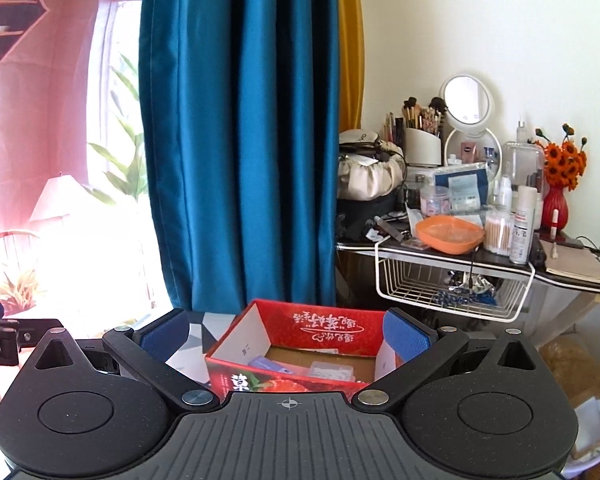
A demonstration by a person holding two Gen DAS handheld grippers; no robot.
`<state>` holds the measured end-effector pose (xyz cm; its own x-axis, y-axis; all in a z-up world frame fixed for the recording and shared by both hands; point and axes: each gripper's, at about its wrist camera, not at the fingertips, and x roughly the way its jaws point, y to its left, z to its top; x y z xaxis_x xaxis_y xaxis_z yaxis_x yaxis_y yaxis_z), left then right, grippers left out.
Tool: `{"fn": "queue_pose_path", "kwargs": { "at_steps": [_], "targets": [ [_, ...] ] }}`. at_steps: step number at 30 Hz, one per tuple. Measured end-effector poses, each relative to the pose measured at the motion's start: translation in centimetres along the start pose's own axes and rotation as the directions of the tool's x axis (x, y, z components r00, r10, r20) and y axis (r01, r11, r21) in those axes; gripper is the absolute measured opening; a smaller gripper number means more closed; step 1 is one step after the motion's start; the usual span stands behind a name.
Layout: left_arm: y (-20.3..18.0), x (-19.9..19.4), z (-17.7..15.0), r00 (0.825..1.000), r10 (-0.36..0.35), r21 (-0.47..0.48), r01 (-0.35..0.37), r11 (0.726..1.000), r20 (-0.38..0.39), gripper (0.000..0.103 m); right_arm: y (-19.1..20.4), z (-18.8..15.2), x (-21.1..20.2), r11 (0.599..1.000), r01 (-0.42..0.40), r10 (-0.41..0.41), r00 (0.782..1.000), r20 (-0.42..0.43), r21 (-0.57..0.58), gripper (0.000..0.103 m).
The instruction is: Organize rigid objects
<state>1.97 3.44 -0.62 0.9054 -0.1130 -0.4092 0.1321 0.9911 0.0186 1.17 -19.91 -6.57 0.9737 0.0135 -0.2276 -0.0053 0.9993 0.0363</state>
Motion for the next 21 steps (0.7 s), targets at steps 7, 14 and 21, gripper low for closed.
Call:
{"fn": "queue_pose_path", "kwargs": {
  "at_steps": [7,14,21],
  "targets": [
    [-0.4,-1.4,-0.1,1.0,0.012,0.003,-0.012,1.0,0.013,0.103,0.8,-0.6,-1.1,1.0,-0.012,0.012,1.0,-0.011,-0.008,0.103],
    [-0.6,-1.7,-0.2,1.0,0.005,0.002,-0.005,1.0,0.017,0.103,1.0,-0.5,-1.5,1.0,-0.004,0.004,1.0,-0.005,-0.012,0.103],
    [-0.3,-2.0,-0.3,1.0,0.011,-0.002,-0.011,1.0,0.016,0.103,0.8,-0.4,-1.6,1.0,0.01,-0.01,1.0,-0.002,-0.008,0.103]
  ]
}}
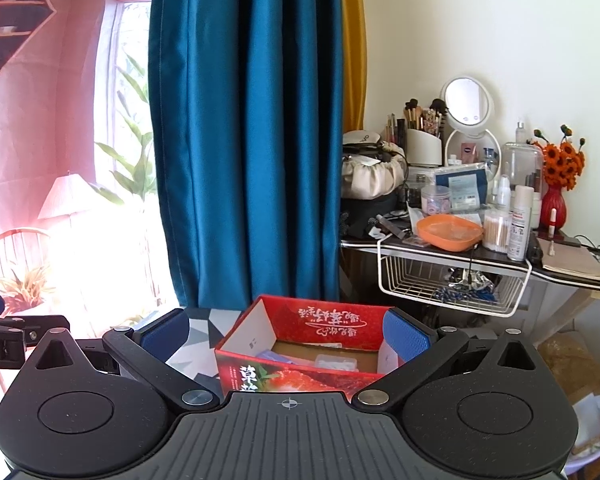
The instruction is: Organize rigid objects
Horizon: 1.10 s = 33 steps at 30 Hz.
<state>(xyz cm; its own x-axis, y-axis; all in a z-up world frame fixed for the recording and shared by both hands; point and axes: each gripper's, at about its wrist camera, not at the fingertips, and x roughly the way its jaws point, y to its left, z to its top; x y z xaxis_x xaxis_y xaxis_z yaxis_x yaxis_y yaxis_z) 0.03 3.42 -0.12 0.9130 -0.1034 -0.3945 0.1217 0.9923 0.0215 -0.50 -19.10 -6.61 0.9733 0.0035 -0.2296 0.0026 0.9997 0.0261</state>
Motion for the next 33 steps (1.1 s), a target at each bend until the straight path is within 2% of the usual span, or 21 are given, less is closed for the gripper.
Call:
{"fn": "queue_pose_path", "kwargs": {
  "at_steps": [33],
  "targets": [
    [-0.23,-0.26,0.21,0.999,0.05,-0.042,-0.05,0.998,0.003,0.103,-0.18,0.0,0.08,1.0,0.014,-0.014,1.0,-0.007,-0.01,0.103]
  ]
}}
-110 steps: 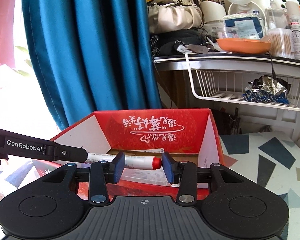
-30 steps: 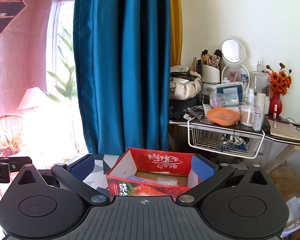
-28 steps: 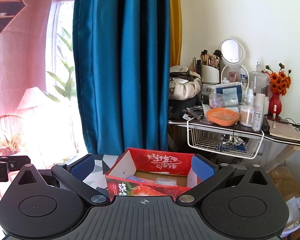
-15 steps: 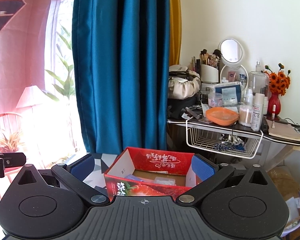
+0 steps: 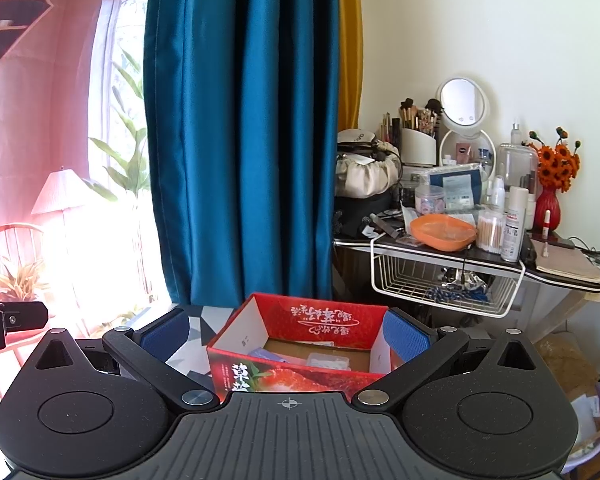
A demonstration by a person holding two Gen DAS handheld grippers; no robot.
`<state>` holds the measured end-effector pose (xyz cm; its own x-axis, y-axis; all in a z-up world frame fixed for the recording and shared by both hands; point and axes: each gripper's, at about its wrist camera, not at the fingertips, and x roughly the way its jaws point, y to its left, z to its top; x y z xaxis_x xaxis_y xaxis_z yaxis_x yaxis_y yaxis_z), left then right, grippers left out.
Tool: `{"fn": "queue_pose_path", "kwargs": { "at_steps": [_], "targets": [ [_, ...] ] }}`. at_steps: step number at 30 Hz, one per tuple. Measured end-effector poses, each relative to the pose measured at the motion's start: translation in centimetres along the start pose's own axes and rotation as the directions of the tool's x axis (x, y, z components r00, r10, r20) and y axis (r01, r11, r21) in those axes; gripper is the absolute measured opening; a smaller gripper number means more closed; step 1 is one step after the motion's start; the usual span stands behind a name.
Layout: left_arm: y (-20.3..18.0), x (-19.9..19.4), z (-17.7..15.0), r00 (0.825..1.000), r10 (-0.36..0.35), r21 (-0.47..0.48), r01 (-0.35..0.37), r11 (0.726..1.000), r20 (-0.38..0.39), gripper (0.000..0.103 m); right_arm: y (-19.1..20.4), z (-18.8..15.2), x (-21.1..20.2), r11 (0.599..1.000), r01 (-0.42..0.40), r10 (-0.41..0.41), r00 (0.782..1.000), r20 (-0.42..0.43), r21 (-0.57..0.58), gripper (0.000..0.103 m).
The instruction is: Organize rigid objects
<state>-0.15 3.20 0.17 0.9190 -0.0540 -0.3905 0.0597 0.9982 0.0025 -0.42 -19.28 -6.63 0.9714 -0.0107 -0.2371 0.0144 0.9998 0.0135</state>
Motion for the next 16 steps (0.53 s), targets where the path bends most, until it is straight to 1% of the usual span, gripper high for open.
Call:
{"fn": "queue_pose_path", "kwargs": {
  "at_steps": [16],
  "targets": [
    [0.01,-0.26,0.0,1.0,0.015,0.0,-0.015,1.0,0.012,0.103,-0.46,-0.19,-0.08,1.0,0.011,-0.011,1.0,-0.013,-0.004,0.103]
  ]
}}
